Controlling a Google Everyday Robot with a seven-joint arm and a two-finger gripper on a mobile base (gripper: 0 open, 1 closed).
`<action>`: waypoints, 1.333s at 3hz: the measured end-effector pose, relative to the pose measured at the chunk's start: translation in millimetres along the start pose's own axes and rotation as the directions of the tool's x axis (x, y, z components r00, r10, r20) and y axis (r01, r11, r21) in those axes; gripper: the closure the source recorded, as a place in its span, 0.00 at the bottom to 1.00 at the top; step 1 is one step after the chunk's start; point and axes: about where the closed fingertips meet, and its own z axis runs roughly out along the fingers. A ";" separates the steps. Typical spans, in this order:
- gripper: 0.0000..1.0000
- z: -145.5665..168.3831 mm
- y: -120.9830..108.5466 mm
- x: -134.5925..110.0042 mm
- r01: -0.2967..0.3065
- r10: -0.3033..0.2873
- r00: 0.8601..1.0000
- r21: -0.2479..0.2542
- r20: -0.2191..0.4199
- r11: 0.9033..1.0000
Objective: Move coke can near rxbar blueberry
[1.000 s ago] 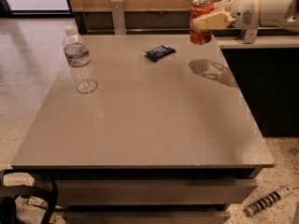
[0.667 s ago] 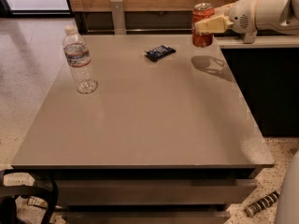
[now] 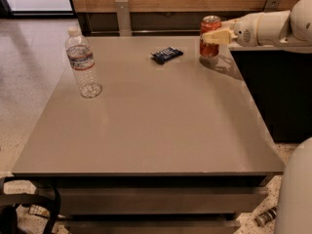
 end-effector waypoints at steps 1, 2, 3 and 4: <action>1.00 14.7 -3.4 16.0 -0.016 0.016 1.000 -0.013 0.011 1.000; 1.00 26.2 -3.8 26.8 -0.021 0.021 1.000 -0.026 0.018 0.999; 0.82 30.3 -1.9 27.5 -0.022 0.022 1.000 -0.032 0.018 0.999; 0.61 33.3 -0.4 27.9 -0.022 0.023 1.000 -0.037 0.018 0.999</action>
Offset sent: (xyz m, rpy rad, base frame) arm 0.0209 0.0050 -0.0480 0.0434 0.0055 0.0239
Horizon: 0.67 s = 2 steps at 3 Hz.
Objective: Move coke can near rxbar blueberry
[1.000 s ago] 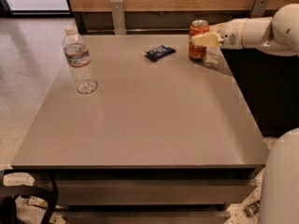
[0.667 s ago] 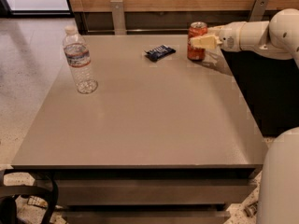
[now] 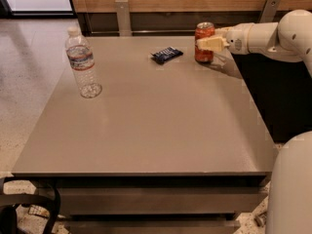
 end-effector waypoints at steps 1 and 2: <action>0.37 3.3 1.6 0.4 -0.001 0.001 1.000 -0.005 0.000 1.000; 0.07 7.8 3.8 1.0 -0.002 0.002 1.000 -0.012 -0.001 1.000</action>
Offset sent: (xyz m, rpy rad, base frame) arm 0.0007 0.0031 -0.0014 0.0010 0.0020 0.0041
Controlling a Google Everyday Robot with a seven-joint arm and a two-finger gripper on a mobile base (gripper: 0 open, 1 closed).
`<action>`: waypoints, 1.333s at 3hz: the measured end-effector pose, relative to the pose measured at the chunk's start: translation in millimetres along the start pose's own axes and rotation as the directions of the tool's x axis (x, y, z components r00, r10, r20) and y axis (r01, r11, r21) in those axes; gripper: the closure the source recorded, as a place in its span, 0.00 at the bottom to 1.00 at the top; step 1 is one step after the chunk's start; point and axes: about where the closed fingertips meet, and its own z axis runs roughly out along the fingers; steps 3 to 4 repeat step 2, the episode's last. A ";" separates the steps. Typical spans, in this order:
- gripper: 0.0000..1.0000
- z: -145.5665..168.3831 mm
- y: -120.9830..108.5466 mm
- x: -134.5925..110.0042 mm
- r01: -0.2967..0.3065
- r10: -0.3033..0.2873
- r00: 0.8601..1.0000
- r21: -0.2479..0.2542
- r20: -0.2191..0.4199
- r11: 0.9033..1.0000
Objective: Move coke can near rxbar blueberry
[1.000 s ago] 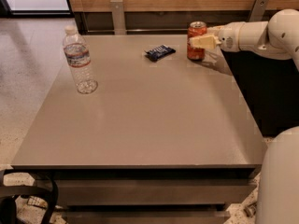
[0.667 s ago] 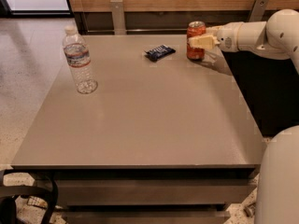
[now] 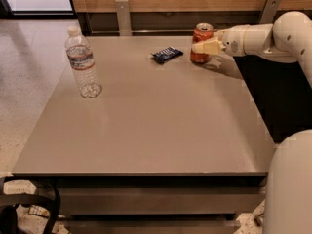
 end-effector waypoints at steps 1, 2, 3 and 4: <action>0.00 1.9 0.9 0.3 0.000 0.000 1.000 -0.003 0.000 1.000; 0.00 2.1 1.0 0.3 -0.001 0.001 1.000 -0.003 0.000 1.000; 0.00 2.1 1.0 0.3 -0.001 0.001 1.000 -0.003 0.000 1.000; 0.00 2.1 1.0 0.3 -0.001 0.001 1.000 -0.003 0.000 1.000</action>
Offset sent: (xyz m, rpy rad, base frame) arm 0.0004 0.0019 -0.0009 0.0006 0.0013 0.0025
